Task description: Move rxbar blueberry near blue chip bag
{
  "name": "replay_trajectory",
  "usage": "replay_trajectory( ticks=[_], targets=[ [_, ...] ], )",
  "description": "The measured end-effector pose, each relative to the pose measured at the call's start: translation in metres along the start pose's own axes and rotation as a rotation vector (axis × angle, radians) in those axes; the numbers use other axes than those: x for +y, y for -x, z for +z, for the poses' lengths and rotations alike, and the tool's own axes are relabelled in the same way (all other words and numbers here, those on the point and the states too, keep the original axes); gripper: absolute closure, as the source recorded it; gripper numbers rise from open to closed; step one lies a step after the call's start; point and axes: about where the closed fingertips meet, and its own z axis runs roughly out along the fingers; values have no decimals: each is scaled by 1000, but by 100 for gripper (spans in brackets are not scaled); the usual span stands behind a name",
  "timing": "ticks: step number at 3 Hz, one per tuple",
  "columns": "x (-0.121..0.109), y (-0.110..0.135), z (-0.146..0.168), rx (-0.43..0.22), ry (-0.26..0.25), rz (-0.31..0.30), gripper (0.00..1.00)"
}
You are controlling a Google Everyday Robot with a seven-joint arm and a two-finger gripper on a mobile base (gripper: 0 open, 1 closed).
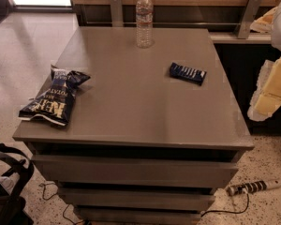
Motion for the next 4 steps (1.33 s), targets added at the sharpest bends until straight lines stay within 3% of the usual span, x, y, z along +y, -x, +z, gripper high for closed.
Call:
replay_trajectory(
  ticks=[2,3,4],
  targets=[
    [-9,-5,1,-14,0,20,0],
    [-33,-15,3,-51,-15,60,0],
    [-60,-29,14,-129,-36,112,0]
  ],
)
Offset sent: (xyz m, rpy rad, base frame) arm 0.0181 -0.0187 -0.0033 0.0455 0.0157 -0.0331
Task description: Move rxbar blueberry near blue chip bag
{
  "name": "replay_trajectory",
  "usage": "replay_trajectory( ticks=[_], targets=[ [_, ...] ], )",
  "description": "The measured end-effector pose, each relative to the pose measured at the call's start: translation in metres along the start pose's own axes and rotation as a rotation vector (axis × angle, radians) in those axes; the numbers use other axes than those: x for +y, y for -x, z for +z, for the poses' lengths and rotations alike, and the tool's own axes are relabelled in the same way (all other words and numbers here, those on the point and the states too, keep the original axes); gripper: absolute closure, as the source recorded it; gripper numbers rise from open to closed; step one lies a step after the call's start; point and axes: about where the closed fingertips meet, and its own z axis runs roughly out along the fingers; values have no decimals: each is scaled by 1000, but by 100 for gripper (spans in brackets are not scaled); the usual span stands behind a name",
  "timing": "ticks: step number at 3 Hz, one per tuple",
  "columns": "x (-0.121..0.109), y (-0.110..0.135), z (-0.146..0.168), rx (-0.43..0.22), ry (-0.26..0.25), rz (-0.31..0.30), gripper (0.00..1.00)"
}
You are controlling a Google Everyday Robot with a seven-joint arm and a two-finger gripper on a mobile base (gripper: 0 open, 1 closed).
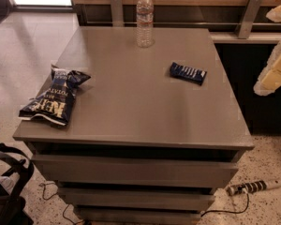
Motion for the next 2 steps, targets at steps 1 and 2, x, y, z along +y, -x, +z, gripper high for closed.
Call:
replay_trajectory(
  ticks=[1,2],
  targets=[
    [-26,-17,23,-116,-3,50,0],
    [-47,-30,53,-244,14,104,0]
  ],
)
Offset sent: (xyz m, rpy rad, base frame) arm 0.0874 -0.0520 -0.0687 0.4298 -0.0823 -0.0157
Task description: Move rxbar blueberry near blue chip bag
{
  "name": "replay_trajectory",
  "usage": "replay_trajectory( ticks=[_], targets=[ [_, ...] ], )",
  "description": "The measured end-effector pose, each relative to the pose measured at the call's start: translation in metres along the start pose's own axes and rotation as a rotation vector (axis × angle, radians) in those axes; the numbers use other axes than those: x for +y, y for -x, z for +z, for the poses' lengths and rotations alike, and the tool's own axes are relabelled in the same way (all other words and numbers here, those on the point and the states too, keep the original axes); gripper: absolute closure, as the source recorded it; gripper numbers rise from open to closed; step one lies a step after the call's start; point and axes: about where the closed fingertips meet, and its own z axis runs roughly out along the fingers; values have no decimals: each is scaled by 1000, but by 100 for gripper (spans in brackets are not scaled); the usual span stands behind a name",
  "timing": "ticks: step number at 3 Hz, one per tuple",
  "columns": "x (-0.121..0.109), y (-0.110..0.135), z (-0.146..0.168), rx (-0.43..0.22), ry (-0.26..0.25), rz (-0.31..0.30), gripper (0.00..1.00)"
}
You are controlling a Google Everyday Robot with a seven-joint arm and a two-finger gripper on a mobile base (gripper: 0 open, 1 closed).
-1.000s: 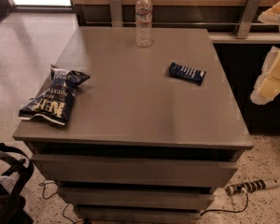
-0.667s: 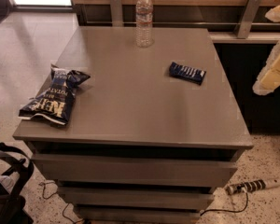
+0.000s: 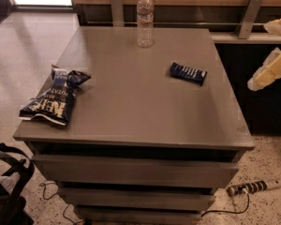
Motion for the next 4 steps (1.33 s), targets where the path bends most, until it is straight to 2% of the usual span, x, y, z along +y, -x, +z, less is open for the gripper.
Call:
replay_trajectory(
  ticks=[2,3,4],
  targets=[
    [-14,-20,54,-182,50,88,0],
    [-14,-20,54,-182,51,88,0],
    [-22,-25,78,-227,94,108,0]
  ],
)
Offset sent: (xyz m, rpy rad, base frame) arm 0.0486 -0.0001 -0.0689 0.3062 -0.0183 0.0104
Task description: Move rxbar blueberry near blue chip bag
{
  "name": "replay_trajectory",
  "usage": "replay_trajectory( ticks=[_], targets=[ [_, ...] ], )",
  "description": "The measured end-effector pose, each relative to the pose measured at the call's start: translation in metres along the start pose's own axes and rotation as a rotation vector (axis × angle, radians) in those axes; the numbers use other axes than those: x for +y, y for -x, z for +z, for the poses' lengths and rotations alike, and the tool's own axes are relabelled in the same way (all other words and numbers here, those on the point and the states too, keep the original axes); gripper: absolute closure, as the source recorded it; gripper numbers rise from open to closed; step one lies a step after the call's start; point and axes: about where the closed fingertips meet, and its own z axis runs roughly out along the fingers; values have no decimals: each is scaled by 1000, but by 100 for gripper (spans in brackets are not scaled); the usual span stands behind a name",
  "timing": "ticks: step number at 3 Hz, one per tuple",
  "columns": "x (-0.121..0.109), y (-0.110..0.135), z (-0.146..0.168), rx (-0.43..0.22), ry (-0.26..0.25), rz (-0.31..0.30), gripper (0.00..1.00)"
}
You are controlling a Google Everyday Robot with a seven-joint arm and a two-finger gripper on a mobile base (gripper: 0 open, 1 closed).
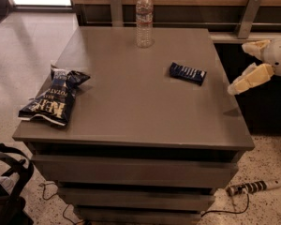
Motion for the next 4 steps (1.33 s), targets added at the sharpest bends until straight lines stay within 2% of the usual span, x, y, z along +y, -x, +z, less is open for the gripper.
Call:
replay_trajectory(
  ticks=[1,2,4],
  targets=[
    [-14,-8,31,-73,51,18,0],
    [-22,-9,58,-131,79,17,0],
    [-31,-4,92,-202,49,-12,0]
  ],
)
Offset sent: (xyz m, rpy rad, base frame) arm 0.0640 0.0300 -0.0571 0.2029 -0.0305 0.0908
